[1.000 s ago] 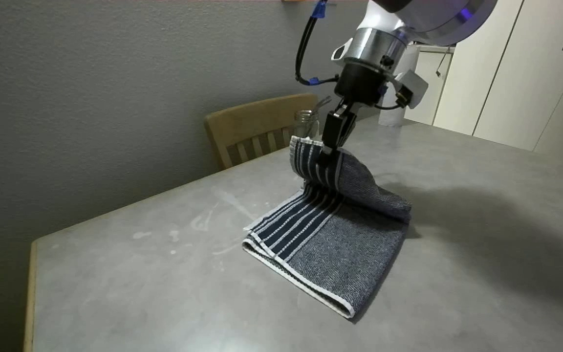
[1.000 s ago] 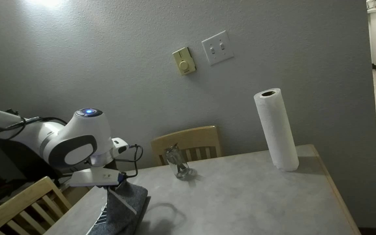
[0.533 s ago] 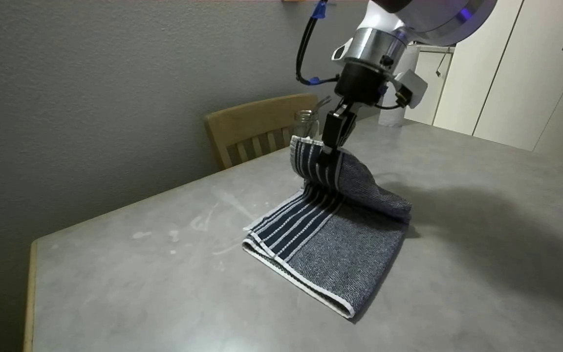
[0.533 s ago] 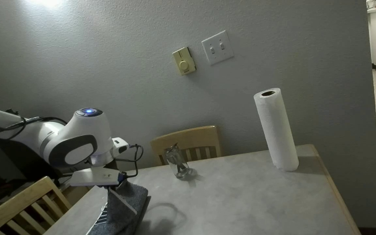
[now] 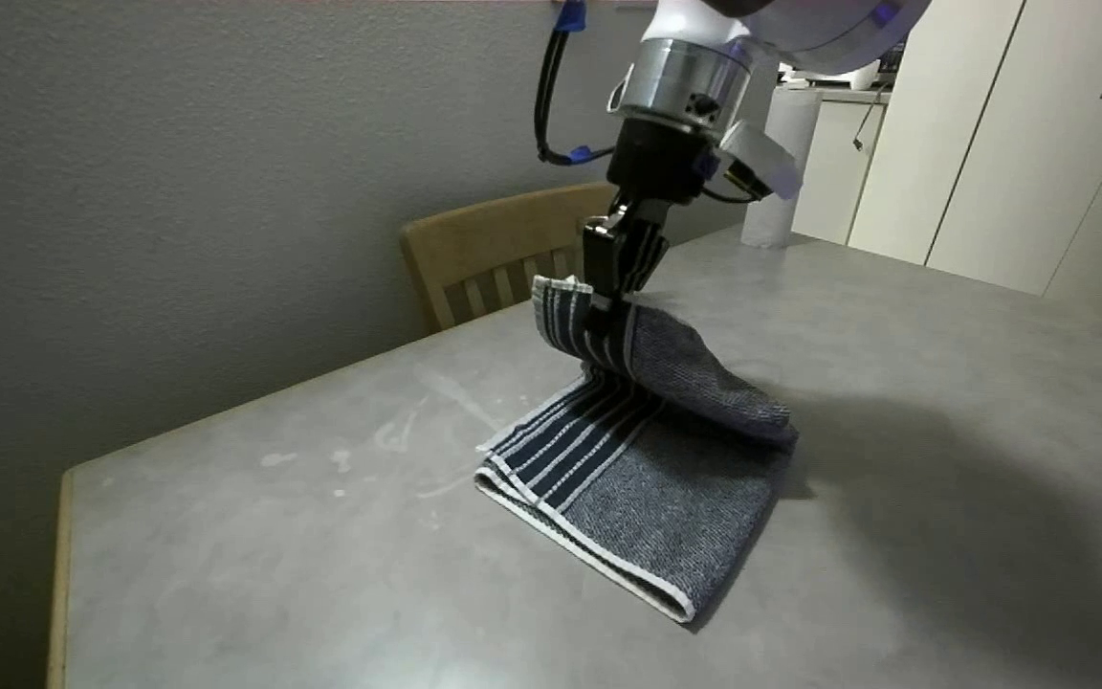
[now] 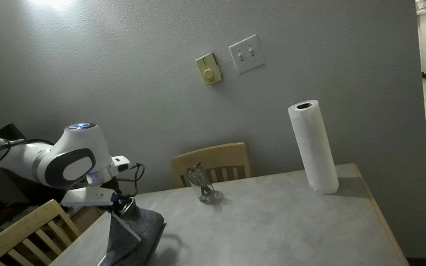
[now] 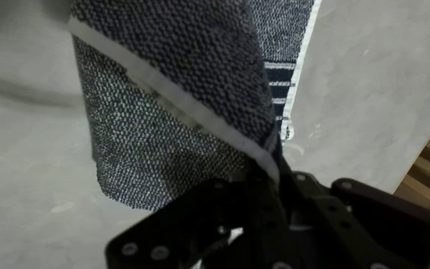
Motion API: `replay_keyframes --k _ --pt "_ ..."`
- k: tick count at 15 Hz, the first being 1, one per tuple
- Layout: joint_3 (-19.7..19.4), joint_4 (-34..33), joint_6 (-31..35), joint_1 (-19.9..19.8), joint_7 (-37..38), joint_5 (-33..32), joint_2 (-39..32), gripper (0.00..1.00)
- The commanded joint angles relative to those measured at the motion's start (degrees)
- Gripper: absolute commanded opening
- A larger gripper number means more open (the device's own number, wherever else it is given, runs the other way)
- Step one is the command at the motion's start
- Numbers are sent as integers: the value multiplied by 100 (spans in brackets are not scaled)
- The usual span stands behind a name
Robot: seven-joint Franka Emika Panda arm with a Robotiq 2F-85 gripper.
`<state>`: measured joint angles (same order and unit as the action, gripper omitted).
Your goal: Fold the grey towel on the table.
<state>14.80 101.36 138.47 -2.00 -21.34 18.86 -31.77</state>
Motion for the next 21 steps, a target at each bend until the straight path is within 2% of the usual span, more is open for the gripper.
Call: replay_keyframes --k 1,8,15,21 --pt "-140 -288 -382 229 389 -229 -58 2" --pt "-89 -705 -1313 270 202 -211 -357 2" --pt "-66 -1403 -1095 302 558 -11 -1328 2" --pt "79 -1843 -1172 336 712 121 -1677 2"
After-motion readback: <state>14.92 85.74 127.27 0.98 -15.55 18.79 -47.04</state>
